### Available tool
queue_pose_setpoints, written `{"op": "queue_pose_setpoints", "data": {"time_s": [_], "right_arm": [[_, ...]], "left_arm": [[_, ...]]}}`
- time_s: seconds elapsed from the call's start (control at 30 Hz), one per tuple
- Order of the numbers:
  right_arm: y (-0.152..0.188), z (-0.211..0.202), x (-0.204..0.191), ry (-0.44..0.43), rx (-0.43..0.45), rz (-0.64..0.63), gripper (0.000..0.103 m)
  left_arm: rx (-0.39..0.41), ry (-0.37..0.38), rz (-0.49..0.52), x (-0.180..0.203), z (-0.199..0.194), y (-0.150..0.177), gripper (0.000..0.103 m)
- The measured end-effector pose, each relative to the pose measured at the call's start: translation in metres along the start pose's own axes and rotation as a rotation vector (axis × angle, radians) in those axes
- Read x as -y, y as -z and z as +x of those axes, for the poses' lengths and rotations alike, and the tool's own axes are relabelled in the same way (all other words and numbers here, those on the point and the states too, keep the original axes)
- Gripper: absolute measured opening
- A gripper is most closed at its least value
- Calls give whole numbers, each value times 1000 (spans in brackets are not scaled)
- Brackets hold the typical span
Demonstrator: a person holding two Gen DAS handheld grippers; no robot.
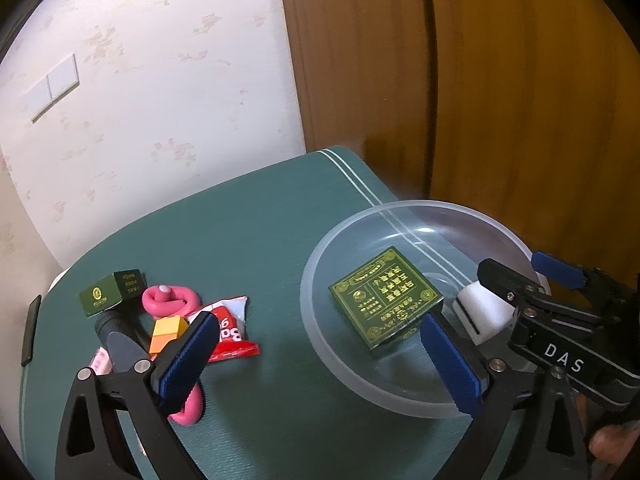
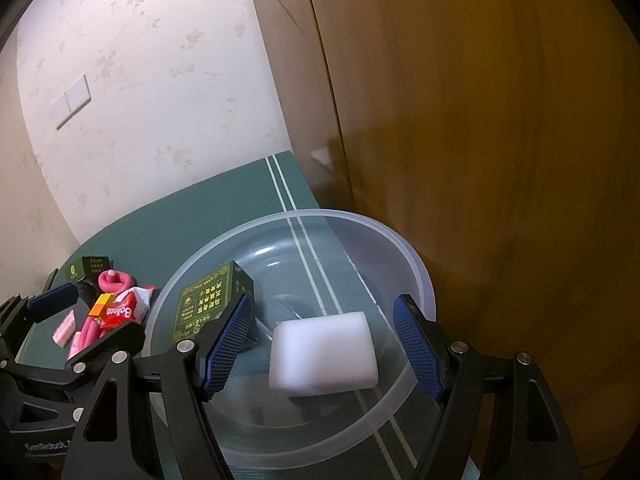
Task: Organize objects
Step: 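Release the white block into the bowl with the right tool while the left tool releases the green box, then move both tools back toward the pink hair rollers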
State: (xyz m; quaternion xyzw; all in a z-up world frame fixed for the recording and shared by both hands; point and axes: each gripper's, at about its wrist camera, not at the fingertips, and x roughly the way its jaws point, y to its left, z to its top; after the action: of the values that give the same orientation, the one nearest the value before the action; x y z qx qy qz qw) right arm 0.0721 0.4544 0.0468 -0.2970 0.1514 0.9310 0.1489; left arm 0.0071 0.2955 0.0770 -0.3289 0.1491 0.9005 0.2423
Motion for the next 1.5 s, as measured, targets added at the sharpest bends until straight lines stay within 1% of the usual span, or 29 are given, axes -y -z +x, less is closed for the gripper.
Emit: {"op": "queue_pose_setpoints", "data": {"time_s": [0.5, 1.07, 1.27, 1.5], "right_arm": [[0, 0, -1, 1, 6, -1, 75], [2, -6, -3, 6, 35, -19, 75], [8, -11, -16, -7, 34, -42, 75], [18, -16, -45, -44, 26, -103, 75]], "left_arm": [[-11, -45, -40, -19, -8, 11, 102], [-31, -114, -151, -71, -19, 33, 102], [-40, -138, -186, -89, -20, 41, 102], [-55, -157, -241, -115, -22, 53, 102]]}}
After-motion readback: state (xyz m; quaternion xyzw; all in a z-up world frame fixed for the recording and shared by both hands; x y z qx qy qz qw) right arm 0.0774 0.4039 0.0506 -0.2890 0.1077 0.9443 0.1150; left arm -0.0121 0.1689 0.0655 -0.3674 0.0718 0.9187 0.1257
